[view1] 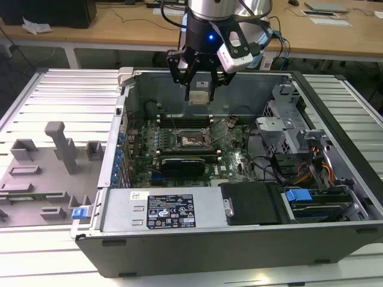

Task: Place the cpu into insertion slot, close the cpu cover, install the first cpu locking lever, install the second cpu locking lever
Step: 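Place the cpu into insertion slot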

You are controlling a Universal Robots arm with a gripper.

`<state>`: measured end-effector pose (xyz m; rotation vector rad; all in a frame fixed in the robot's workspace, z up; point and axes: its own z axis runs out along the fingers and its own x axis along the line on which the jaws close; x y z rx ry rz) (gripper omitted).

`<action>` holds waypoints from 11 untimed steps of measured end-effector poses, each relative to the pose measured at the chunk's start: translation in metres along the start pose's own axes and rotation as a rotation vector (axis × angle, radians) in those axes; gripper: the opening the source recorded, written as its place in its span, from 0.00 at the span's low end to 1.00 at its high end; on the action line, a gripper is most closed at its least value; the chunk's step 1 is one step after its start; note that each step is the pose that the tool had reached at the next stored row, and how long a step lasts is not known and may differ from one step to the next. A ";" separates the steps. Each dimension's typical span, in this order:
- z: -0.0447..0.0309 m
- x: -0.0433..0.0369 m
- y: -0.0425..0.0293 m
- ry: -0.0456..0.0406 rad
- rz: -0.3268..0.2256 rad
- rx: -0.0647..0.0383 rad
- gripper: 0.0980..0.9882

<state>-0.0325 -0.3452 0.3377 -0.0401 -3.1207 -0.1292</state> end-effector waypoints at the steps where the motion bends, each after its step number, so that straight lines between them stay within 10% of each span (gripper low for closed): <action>1: 0.0029 0.0000 -0.0002 -0.0004 0.000 0.000 0.49; 11: 0.0211 0.0010 -0.0007 -0.0142 -0.001 0.000 0.49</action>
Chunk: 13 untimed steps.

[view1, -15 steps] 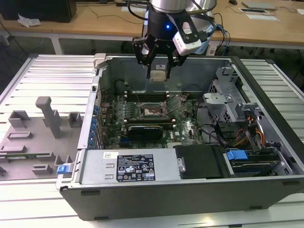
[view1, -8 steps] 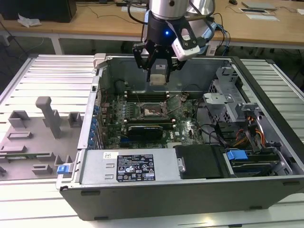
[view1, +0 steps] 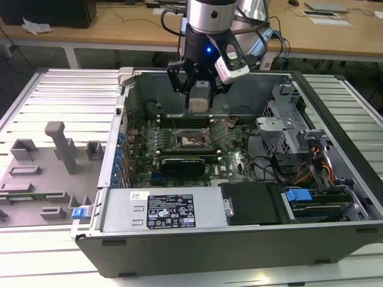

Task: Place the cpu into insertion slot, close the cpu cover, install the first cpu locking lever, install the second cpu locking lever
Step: 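Place the cpu into insertion slot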

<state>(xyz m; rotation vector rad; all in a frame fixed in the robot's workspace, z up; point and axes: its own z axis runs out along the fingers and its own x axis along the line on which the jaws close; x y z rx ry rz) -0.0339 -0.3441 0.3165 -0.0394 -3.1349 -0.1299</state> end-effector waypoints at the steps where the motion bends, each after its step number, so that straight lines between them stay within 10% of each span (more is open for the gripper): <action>1: 0.0016 0.0002 0.0000 -0.0016 0.000 0.000 0.49; 13: 0.0286 0.0062 -0.0001 -0.0183 -0.004 -0.001 0.49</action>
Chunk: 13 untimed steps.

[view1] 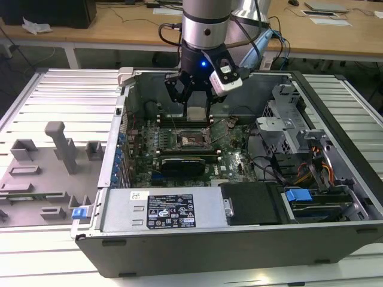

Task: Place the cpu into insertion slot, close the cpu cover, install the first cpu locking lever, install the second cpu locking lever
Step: 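Place the cpu into insertion slot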

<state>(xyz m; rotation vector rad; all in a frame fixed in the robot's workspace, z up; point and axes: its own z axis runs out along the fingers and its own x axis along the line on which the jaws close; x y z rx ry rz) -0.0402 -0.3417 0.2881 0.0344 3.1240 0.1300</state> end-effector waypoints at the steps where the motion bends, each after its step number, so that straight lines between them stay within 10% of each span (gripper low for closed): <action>1: 0.0028 0.0000 -0.0001 -0.0004 0.000 0.000 0.49; 13: 0.0044 0.0001 -0.0002 -0.0138 0.160 0.002 0.49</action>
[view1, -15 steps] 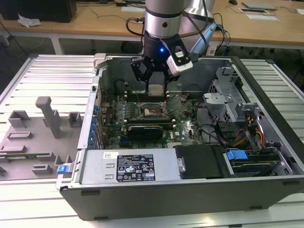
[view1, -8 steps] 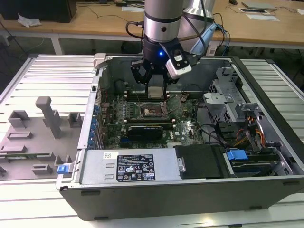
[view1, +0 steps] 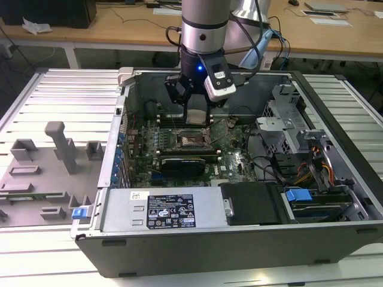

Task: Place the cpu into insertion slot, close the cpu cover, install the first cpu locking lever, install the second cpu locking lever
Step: 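Place the cpu into insertion slot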

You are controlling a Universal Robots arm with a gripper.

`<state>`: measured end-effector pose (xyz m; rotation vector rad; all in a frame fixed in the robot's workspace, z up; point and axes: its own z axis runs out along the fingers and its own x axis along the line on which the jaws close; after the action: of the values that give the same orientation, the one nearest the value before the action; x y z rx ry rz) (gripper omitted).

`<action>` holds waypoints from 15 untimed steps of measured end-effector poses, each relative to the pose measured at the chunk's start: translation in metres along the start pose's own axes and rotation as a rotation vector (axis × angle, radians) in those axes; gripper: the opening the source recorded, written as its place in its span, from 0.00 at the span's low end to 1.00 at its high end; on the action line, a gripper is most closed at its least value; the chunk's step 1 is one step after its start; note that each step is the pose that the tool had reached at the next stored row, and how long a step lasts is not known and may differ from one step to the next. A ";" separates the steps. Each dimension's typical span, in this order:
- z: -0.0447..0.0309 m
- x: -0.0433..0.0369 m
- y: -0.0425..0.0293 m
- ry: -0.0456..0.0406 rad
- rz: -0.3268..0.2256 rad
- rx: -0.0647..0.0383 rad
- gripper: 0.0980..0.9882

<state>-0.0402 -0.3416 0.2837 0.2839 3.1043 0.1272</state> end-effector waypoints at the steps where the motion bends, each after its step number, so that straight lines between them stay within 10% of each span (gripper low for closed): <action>1: 0.0002 0.0000 0.0000 -0.0013 0.016 0.000 0.49; 15: 0.0033 0.0000 -0.0003 -0.0237 0.283 0.005 0.49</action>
<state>-0.0402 -0.3416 0.2804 0.7173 3.0222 0.1200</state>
